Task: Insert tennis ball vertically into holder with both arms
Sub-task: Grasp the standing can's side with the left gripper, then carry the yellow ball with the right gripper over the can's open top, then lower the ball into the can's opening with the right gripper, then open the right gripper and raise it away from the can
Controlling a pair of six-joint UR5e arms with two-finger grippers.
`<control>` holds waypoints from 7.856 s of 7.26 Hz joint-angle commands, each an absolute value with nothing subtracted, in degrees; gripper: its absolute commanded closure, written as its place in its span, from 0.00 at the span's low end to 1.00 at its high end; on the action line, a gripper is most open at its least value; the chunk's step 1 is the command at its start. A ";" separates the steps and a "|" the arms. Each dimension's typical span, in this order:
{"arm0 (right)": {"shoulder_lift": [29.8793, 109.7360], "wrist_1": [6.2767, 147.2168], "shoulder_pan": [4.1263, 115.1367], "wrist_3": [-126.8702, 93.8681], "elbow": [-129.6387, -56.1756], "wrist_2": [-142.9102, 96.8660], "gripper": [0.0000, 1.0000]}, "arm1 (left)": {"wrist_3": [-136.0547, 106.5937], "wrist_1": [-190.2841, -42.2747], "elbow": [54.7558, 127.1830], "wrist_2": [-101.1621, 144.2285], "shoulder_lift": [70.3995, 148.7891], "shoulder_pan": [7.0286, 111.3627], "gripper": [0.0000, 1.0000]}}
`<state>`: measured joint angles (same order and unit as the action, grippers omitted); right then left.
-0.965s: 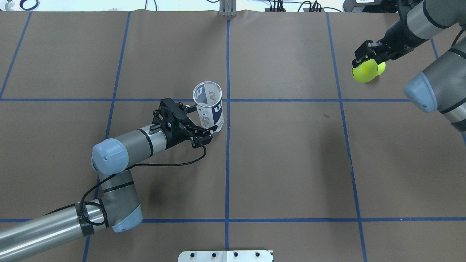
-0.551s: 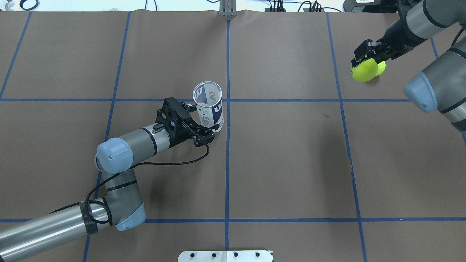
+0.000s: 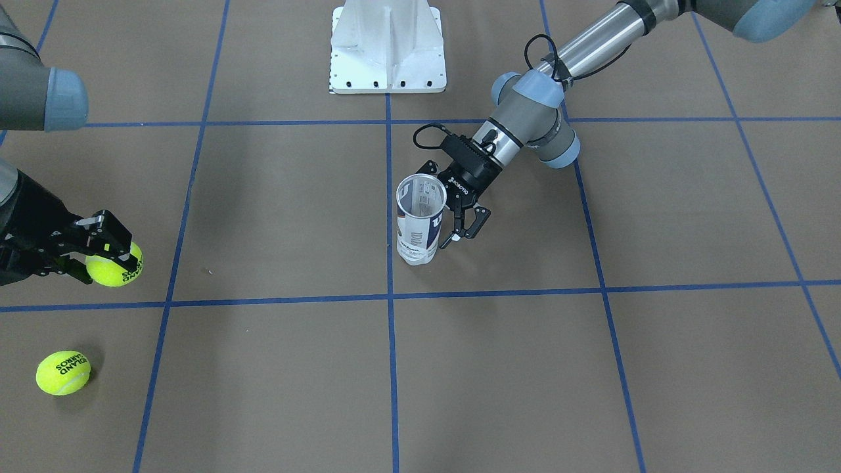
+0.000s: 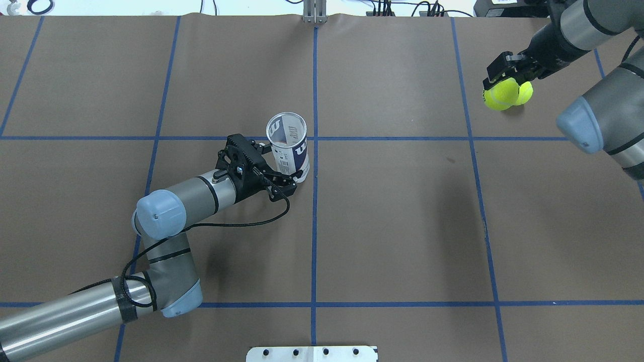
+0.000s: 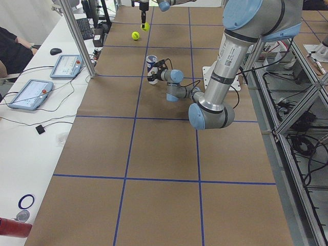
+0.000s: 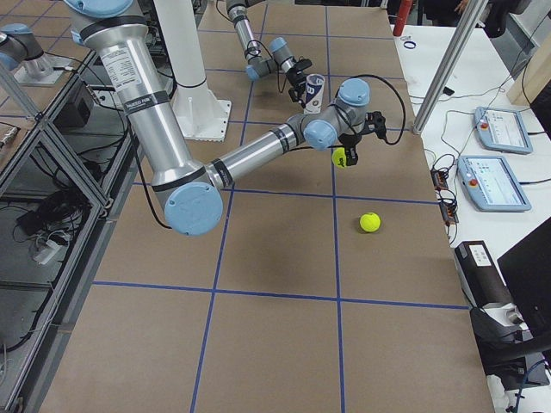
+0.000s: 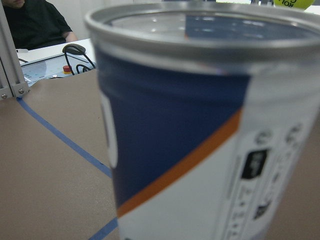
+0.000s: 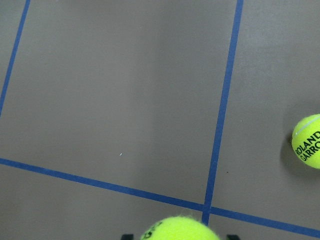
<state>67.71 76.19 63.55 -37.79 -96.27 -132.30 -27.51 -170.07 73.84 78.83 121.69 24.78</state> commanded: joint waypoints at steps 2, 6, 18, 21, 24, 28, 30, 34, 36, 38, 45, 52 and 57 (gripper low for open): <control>67.68 76.20 63.54 -37.79 -97.03 -132.36 1.00 | -27.51 -170.07 72.25 78.66 123.31 24.79 0.01; 65.93 76.20 63.28 -42.84 -98.78 -134.90 1.00 | -27.51 -170.16 71.72 78.66 123.57 24.87 0.01; 40.01 76.38 49.60 -74.60 -93.87 -129.23 1.00 | -27.51 -170.16 71.37 78.66 124.19 24.87 0.01; 38.94 76.38 45.54 -75.32 -93.78 -125.69 1.00 | -27.60 -170.16 71.37 78.66 124.62 24.87 0.03; 39.02 76.38 42.89 -75.24 -93.17 -122.96 1.00 | -27.51 -170.16 71.37 78.75 124.80 24.87 0.13; 39.46 76.46 42.80 -74.53 -91.15 -122.96 1.00 | -27.33 -170.16 71.37 78.84 124.80 24.96 0.23; 39.46 76.46 42.45 -74.44 -90.36 -122.87 1.00 | -27.33 -170.16 71.37 78.84 124.80 25.05 0.23; 39.20 77.52 41.84 -74.44 -90.44 -122.87 1.00 | -27.33 -170.16 71.37 78.75 124.80 25.14 0.23; 39.11 77.52 41.84 -74.53 -90.44 -122.96 0.83 | -27.33 -170.16 71.37 78.75 124.80 25.22 0.23; 39.29 77.52 41.75 -74.53 -90.70 -122.26 0.09 | -27.33 -170.16 71.37 78.75 124.80 25.22 0.23; 39.46 77.61 41.75 -74.79 -91.32 -121.99 0.02 | -27.33 -170.07 71.37 78.66 124.80 25.31 0.08; 39.55 77.61 42.10 -74.79 -91.14 -121.91 0.02 | -27.42 -170.77 71.63 78.93 124.10 25.31 0.03; 42.79 78.05 48.76 -71.83 -90.70 -122.69 0.02 | -27.42 -171.21 72.33 79.10 123.14 25.31 0.03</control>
<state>41.11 77.98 46.47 -73.53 -90.79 -122.46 -27.42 -171.15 71.97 79.07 123.56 25.31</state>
